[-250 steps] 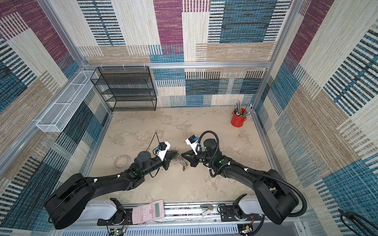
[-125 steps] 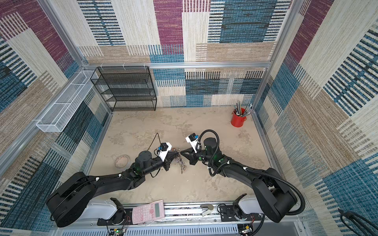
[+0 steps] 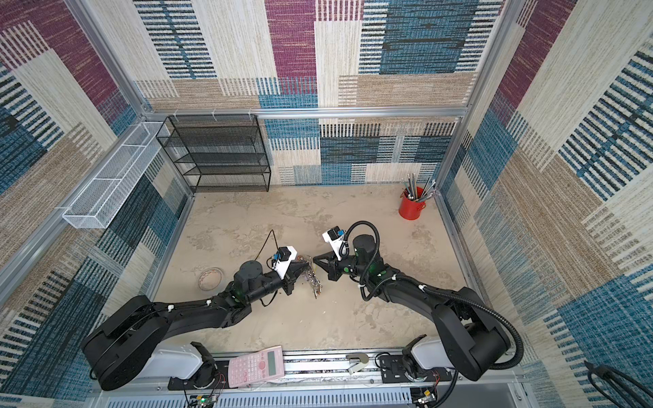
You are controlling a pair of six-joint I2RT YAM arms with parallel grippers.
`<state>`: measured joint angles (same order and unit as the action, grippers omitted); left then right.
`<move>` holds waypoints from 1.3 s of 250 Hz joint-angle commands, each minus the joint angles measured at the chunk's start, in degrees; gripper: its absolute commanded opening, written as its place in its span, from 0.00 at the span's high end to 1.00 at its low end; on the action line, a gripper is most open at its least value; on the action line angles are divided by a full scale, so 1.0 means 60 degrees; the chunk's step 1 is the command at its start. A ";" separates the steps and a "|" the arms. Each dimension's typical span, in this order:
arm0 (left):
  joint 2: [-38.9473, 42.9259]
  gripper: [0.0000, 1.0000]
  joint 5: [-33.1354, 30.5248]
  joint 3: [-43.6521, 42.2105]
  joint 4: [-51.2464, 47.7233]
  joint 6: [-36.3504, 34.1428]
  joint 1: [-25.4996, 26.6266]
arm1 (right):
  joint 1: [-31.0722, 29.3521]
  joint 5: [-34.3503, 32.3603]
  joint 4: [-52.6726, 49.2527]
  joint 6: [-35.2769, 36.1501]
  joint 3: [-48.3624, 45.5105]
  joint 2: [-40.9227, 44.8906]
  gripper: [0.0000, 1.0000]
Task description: Put the keys on the keyring
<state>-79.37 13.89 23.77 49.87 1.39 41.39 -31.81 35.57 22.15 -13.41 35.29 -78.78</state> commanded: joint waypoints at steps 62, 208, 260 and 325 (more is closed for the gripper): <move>-0.0088 1.00 -0.0396 0.0054 -0.0308 -0.0239 0.0000 | 0.0107 -0.0061 0.0504 -0.0323 -0.0104 0.0276 1.00; -0.0173 1.00 -0.0527 0.0177 -0.0474 -0.0239 0.0002 | 0.0067 0.0426 0.0409 -0.0174 -0.0041 -0.0032 1.00; -0.0218 1.00 -0.0382 0.0199 -0.0464 -0.0240 -0.0002 | 0.0065 0.0311 0.0408 -0.0207 0.0044 -0.0038 1.00; -0.0217 1.00 -0.0339 0.0202 -0.0454 -0.0230 0.0001 | 0.0062 0.0248 0.0505 -0.0288 0.0134 -0.0170 1.00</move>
<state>-80.36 10.94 24.67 49.84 1.37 41.39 -31.42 37.50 23.24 -14.72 35.48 -79.40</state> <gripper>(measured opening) 0.049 0.048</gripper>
